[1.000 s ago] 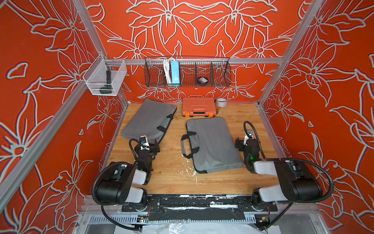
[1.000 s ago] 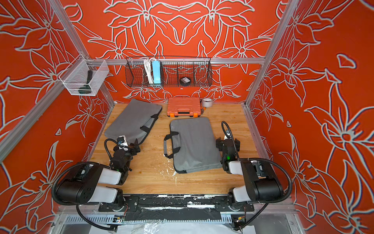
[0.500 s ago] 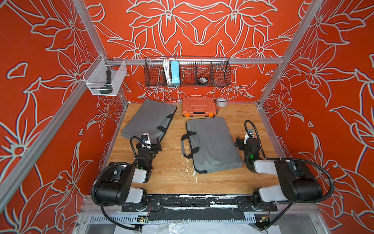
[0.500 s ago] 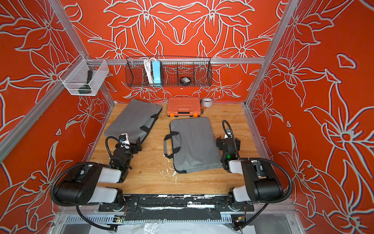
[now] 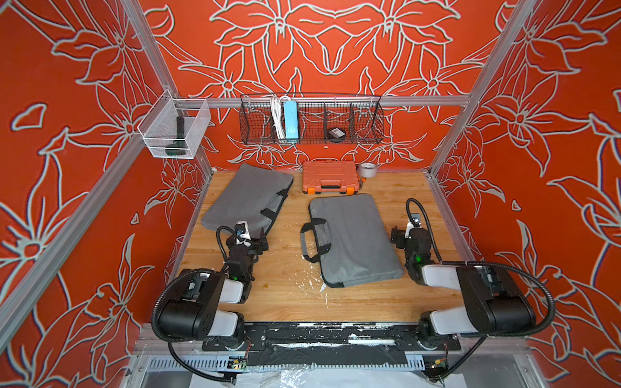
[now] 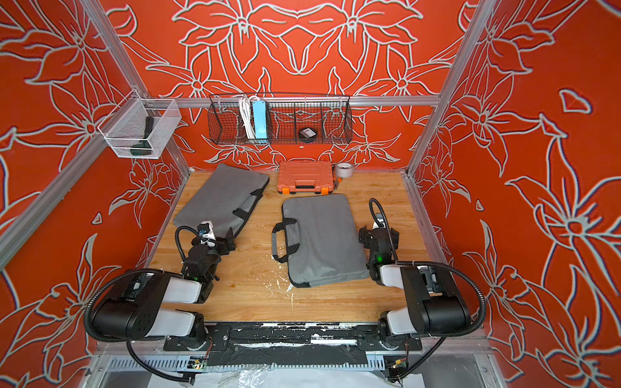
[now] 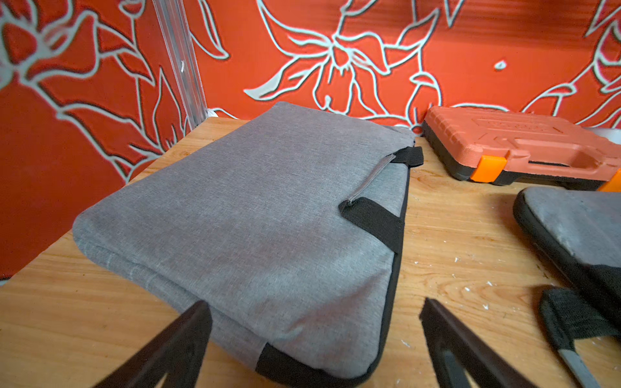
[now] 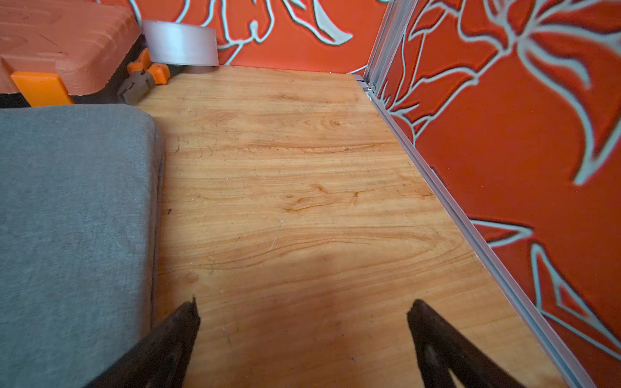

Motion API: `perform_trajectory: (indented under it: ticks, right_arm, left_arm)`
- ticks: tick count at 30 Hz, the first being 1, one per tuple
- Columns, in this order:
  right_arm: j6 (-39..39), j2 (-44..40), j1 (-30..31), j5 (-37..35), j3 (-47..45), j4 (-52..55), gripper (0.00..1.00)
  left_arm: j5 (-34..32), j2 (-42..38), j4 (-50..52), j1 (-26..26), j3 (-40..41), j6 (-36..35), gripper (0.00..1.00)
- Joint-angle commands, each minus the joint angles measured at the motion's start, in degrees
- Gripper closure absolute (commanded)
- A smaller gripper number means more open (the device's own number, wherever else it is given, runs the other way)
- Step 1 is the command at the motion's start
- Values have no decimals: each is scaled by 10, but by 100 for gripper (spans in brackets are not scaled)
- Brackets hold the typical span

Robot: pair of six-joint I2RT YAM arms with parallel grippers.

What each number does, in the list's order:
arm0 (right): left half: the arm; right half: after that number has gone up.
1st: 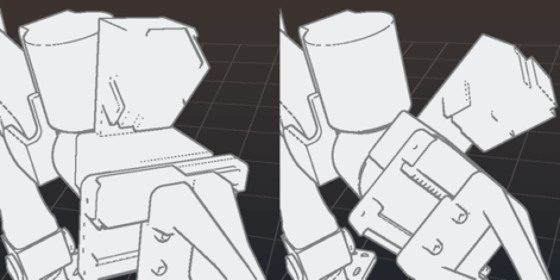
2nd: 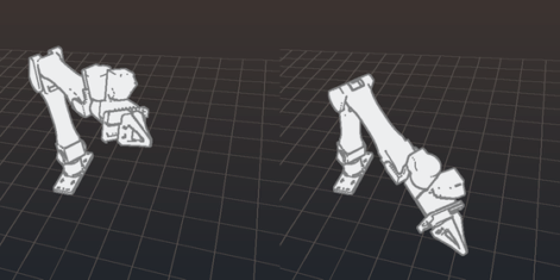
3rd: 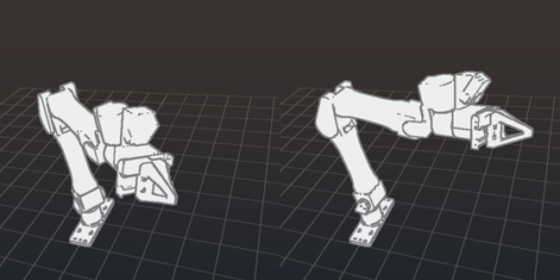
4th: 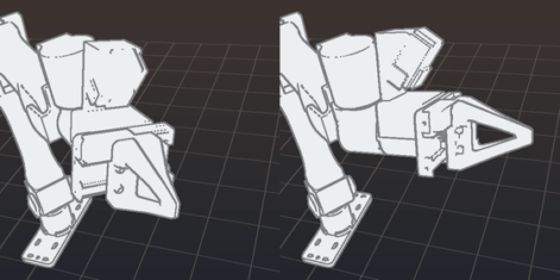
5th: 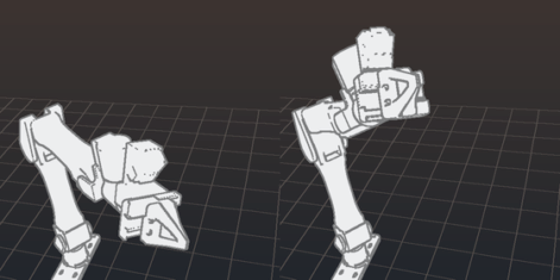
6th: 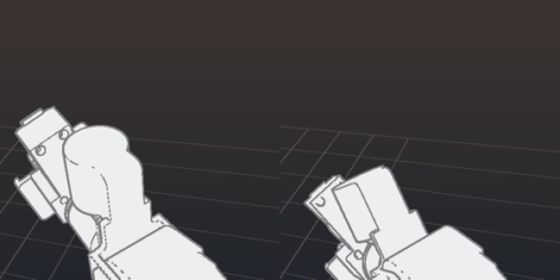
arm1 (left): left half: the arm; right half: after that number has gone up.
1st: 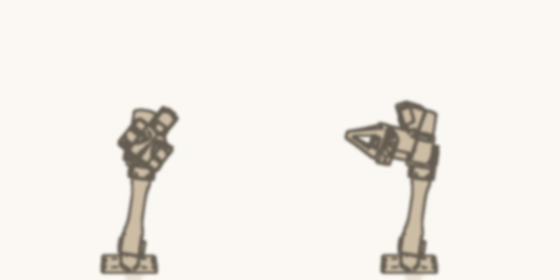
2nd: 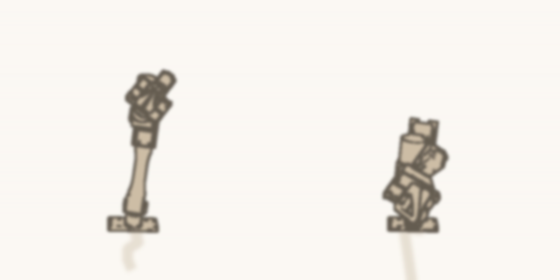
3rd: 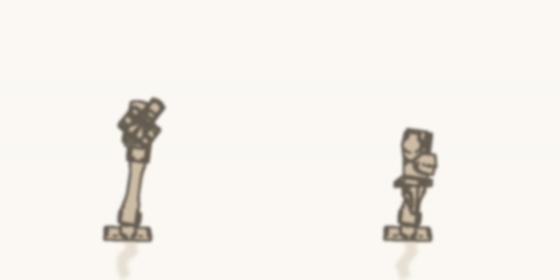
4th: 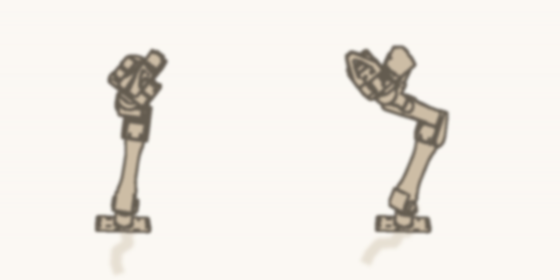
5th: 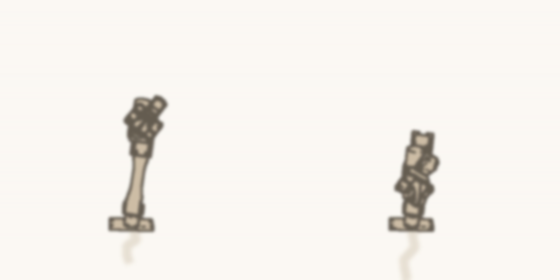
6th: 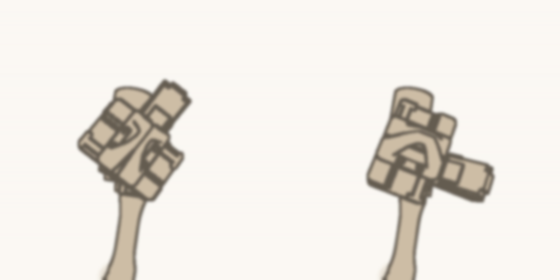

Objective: Put the mouse into the laptop bag
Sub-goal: Reset both arms

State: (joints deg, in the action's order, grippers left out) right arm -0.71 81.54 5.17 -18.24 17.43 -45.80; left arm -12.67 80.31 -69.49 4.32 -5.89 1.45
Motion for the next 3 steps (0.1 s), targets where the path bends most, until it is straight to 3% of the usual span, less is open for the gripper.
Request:
perform_trajectory:
  ticks: [1,3]
  right_arm:
    - [-11,0,-7,12,14,1,1]
    - [-7,-4,-4,9,8,-6,1]
  left_arm:
    - [5,1,-14,-3,-1,-2,2]
    - [5,1,-14,-3,-1,-2,2]
